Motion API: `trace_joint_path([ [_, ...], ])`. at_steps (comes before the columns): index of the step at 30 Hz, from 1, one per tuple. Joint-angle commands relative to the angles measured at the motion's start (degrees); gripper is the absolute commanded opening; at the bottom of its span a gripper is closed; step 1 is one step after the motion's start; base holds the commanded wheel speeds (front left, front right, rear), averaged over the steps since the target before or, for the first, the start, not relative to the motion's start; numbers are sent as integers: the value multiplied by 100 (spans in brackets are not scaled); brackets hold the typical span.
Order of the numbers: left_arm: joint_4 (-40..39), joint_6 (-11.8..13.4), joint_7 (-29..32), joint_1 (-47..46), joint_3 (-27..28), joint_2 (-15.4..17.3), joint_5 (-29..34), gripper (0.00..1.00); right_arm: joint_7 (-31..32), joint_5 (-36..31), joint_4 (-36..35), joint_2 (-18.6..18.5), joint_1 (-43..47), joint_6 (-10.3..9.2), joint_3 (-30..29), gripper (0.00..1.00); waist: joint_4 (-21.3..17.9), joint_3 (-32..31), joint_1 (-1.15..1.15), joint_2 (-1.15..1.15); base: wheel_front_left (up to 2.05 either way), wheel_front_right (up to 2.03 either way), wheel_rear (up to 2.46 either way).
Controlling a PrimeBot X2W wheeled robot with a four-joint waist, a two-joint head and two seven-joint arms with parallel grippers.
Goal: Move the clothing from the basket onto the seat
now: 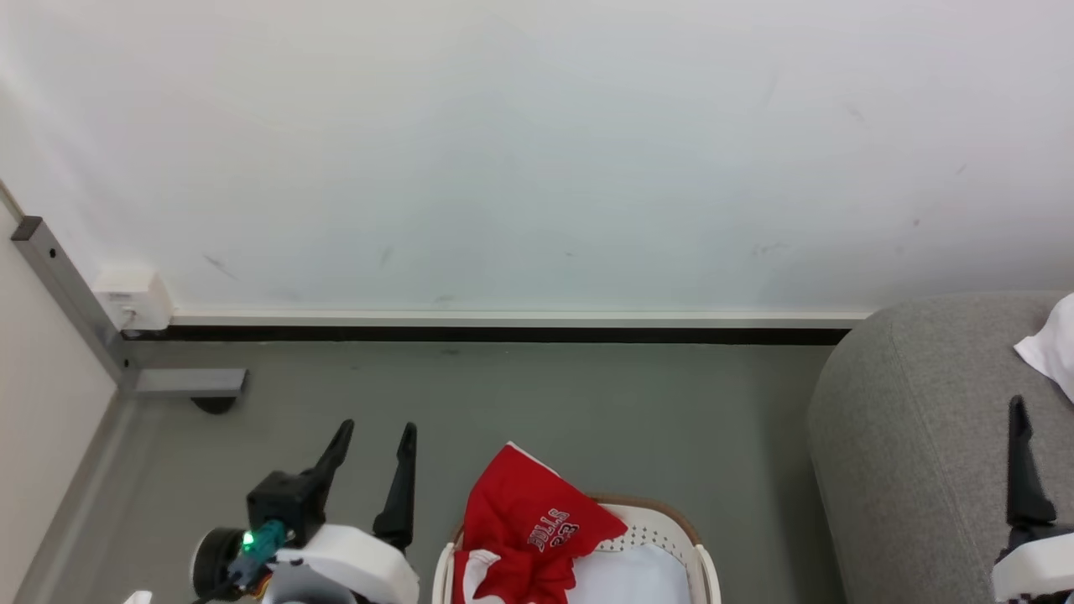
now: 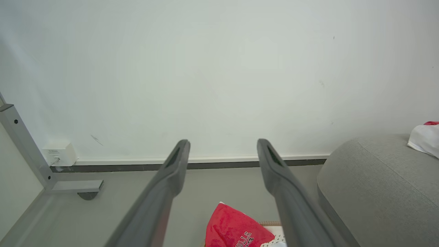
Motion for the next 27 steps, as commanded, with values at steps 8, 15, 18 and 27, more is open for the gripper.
trace_joint_path([
  [8,-324,-48,-3,703,434,-85,381,100,-64,-73,-28,388,556,-14,329,100,178,-229,3,0,0,0,0],
  [15,-513,-124,-4,1215,784,-348,623,100,-129,-78,300,693,900,-14,519,100,183,-345,3,0,0,0,0],
  [18,-526,-185,-3,1391,929,-438,741,100,-150,-95,439,749,945,-14,563,100,178,-358,3,0,0,0,0],
  [27,-448,-392,-4,1470,1219,-633,1025,100,-157,-31,545,782,911,-15,709,100,192,-315,3,0,0,0,0],
])
